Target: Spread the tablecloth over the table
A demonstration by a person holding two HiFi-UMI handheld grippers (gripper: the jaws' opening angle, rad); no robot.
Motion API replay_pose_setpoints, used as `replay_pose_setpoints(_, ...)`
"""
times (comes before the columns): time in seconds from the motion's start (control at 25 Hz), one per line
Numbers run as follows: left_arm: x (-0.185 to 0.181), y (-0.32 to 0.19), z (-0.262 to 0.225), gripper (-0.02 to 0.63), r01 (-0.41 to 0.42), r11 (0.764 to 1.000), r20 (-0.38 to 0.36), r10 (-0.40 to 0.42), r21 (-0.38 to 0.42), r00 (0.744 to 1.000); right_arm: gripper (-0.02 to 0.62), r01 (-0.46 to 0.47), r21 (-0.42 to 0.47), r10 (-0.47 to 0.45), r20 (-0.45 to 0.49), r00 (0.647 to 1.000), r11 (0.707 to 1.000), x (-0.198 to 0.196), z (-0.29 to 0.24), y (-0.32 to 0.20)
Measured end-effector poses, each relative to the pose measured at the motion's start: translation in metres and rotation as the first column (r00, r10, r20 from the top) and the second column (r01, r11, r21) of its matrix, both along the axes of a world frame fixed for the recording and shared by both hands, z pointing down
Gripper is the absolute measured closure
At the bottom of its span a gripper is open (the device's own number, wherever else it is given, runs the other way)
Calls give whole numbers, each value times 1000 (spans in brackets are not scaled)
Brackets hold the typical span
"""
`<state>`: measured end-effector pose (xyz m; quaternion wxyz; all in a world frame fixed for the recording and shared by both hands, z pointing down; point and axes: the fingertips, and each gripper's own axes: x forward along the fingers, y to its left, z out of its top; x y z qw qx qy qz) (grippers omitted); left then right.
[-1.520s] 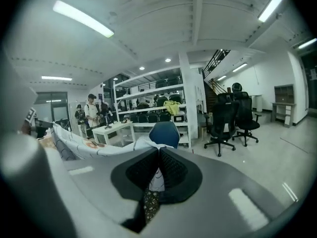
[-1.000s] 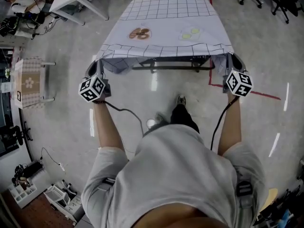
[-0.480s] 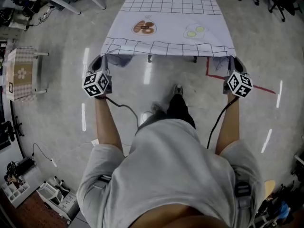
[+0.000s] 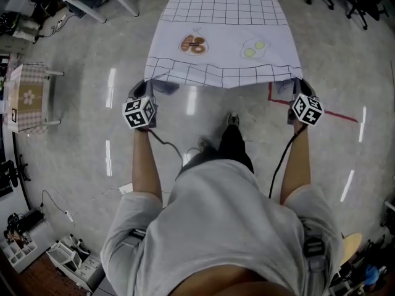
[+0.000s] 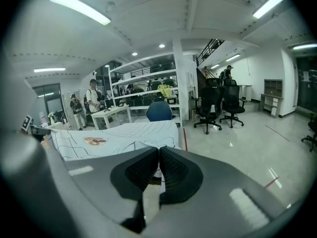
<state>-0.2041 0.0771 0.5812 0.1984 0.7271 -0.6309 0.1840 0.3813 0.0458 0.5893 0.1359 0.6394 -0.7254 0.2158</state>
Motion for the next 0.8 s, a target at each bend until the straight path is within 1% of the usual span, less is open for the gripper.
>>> replay_pose_setpoints(0.08,3,-1,6,577,4,1000,-3,-4,-20,1000,563,-17,-21,17,-14,1000,1000,-1,2,1)
replay_pose_setpoints(0.12,5,0,10,577,0,999,2,0,-36,1000,539,-23,-34,22,-25,999,999,-1,3,2)
replay_pose_setpoints(0.2,6,5,19,574,-17,997,25,19,-74,1000,481,-23,-60,22,-33,999,998,-3,5,5)
replay_pose_setpoints(0.24,5,9,24,571,-23,995,38,27,-95,999,464,-23,-68,21,-33,999,997,-4,5,7)
replay_pose_setpoints(0.28,4,13,30,570,-28,993,47,33,-118,998,462,-25,-72,22,-36,999,997,-4,4,8)
replay_pose_setpoints(0.36,3,17,42,565,-28,987,50,36,-158,998,462,-36,-70,33,-44,998,997,-3,1,8)
replay_pose_setpoints(0.4,1,19,46,565,-17,986,45,25,-166,999,462,-40,-65,38,-43,998,997,-4,-2,7)
replay_pose_setpoints(0.52,-12,23,41,565,54,988,19,-52,-143,998,485,-24,-36,22,-49,999,999,-17,-13,4)
replay_pose_setpoints(0.6,-16,26,38,566,78,989,-4,-79,-123,997,521,5,-20,-6,-78,997,1000,-30,-14,5)
replay_pose_setpoints(0.68,-12,27,39,566,63,992,-15,-65,-110,998,538,28,-23,-30,-97,995,999,-44,-7,6)
replay_pose_setpoints(0.8,0,19,37,566,26,995,-28,-28,-96,999,548,24,-25,-26,-75,997,999,-53,-4,5)
